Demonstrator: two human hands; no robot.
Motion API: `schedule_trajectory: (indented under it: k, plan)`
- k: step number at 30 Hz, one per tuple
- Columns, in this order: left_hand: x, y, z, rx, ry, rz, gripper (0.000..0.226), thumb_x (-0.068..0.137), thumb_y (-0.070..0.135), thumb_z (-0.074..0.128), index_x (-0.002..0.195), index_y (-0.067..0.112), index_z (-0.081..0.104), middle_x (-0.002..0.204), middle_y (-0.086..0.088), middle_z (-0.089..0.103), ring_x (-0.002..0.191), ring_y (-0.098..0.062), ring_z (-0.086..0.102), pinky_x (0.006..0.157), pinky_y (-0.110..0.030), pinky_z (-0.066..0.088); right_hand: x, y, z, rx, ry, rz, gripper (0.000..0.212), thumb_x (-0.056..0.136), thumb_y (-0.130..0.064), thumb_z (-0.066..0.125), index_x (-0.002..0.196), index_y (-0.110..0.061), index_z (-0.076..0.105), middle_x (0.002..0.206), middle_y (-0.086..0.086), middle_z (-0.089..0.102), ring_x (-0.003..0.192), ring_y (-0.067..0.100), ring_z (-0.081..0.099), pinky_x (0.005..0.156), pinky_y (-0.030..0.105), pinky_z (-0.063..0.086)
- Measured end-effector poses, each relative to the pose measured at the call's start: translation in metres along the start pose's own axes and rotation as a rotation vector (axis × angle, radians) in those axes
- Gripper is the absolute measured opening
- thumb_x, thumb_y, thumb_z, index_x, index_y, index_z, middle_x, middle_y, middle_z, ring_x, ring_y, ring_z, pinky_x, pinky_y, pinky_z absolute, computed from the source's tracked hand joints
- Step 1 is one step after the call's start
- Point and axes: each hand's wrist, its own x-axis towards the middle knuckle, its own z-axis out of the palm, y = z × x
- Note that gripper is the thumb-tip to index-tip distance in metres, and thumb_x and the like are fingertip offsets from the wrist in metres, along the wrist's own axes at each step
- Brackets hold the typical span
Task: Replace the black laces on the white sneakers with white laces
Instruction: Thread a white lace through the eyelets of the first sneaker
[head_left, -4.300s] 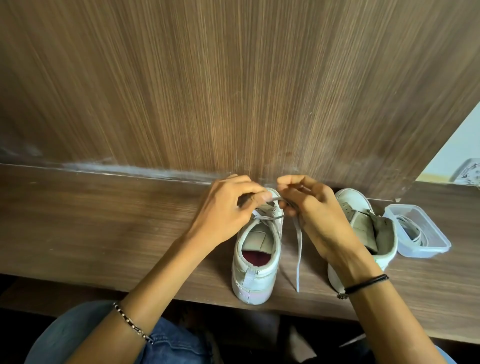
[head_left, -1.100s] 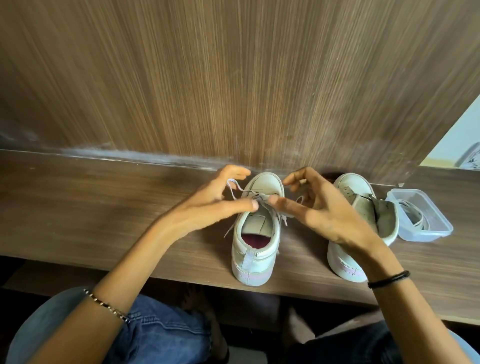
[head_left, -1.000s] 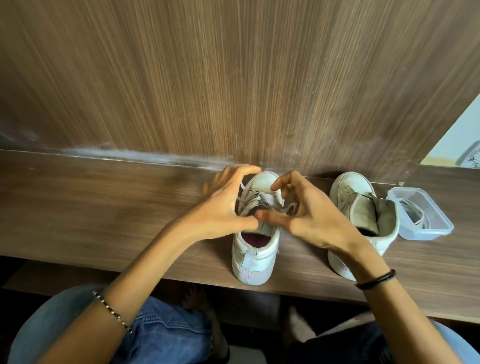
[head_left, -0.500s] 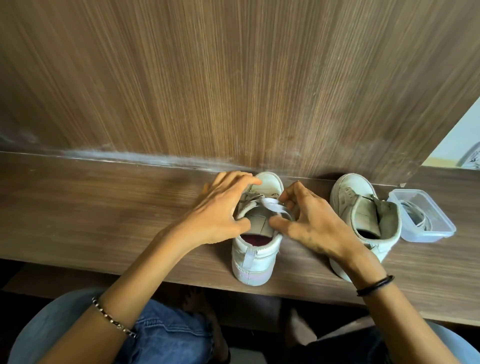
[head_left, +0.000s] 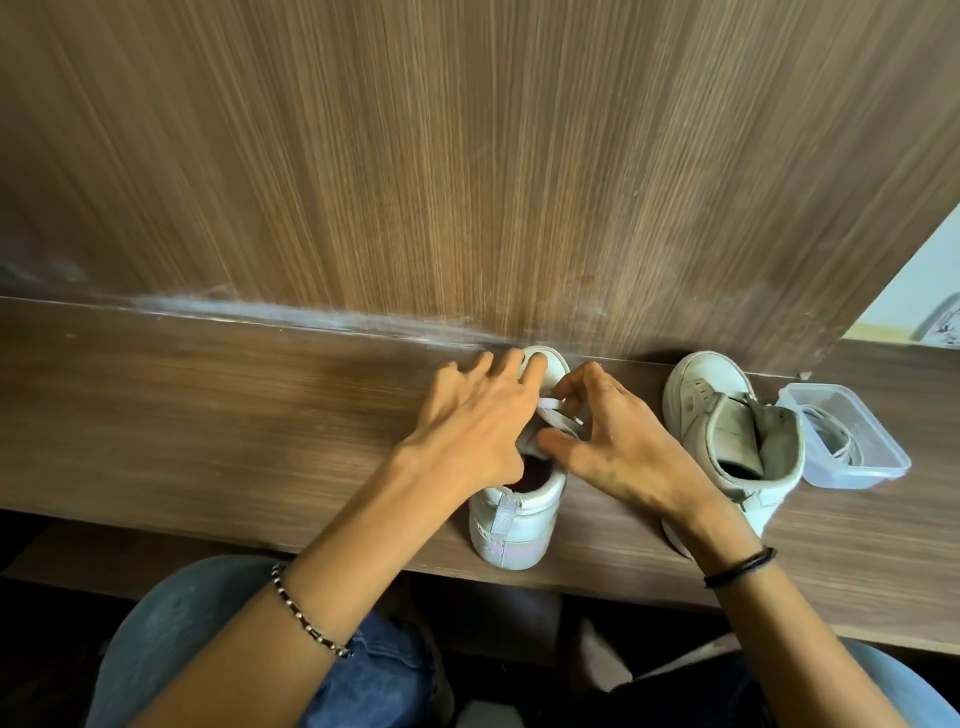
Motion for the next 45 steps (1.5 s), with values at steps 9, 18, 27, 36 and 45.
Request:
schedule_trajectory:
  k: [9, 18, 27, 36, 45]
  plan:
    - [-0.015, -0.014, -0.011, 0.032, 0.064, -0.234, 0.054, 0.095, 0.068, 0.045, 0.071, 0.02, 0.051, 0.071, -0.002, 0.055, 0.091, -0.03, 0.068, 0.069, -0.033, 0.029, -0.004, -0.005, -0.006, -0.028, -0.039, 0.045, 0.068, 0.063, -0.064, 0.067, 0.119, -0.035, 0.042, 0.117, -0.022, 0.045, 0.111, 0.005, 0.055, 0.1, 0.044, 0.05]
    - [0.001, 0.0, -0.013, -0.114, -0.078, -0.24, 0.014, 0.09, 0.015, 0.062, 0.104, 0.017, 0.057, 0.108, -0.01, 0.06, 0.113, -0.034, 0.059, 0.079, -0.036, 0.032, -0.003, -0.023, 0.022, -0.335, 0.212, 0.172, 0.046, 0.088, -0.042, 0.067, 0.114, -0.009, 0.048, 0.113, 0.007, 0.055, 0.1, 0.038, 0.063, 0.074, 0.04, 0.048]
    - [-0.018, -0.003, -0.011, -0.176, 0.002, -0.19, 0.017, 0.096, 0.007, 0.051, 0.084, 0.014, 0.042, 0.078, -0.006, 0.042, 0.096, -0.039, 0.064, 0.067, -0.037, 0.037, -0.009, -0.021, 0.026, -0.312, 0.271, 0.03, 0.027, 0.092, -0.026, 0.056, 0.074, -0.008, 0.047, 0.066, 0.004, 0.046, 0.066, 0.04, 0.052, 0.06, 0.035, 0.039]
    - [-0.032, -0.005, -0.012, -0.051, 0.054, -0.216, 0.02, 0.103, 0.018, 0.04, 0.102, 0.008, 0.058, 0.097, -0.016, 0.07, 0.096, -0.041, 0.067, 0.067, -0.037, 0.033, -0.008, -0.011, 0.026, -0.201, 0.375, -0.19, 0.032, 0.084, -0.04, 0.069, 0.087, -0.017, 0.046, 0.074, 0.001, 0.067, 0.066, 0.033, 0.065, 0.056, 0.037, 0.05]
    - [-0.033, -0.022, -0.019, 0.013, 0.045, -0.261, 0.015, 0.1, 0.026, 0.049, 0.09, 0.018, 0.057, 0.099, -0.009, 0.067, 0.1, -0.035, 0.065, 0.072, -0.034, 0.033, 0.004, -0.025, 0.048, -0.212, 0.285, -0.151, 0.017, 0.089, -0.017, 0.055, 0.079, -0.009, 0.043, 0.07, 0.011, 0.058, 0.059, 0.039, 0.049, 0.057, 0.036, 0.041]
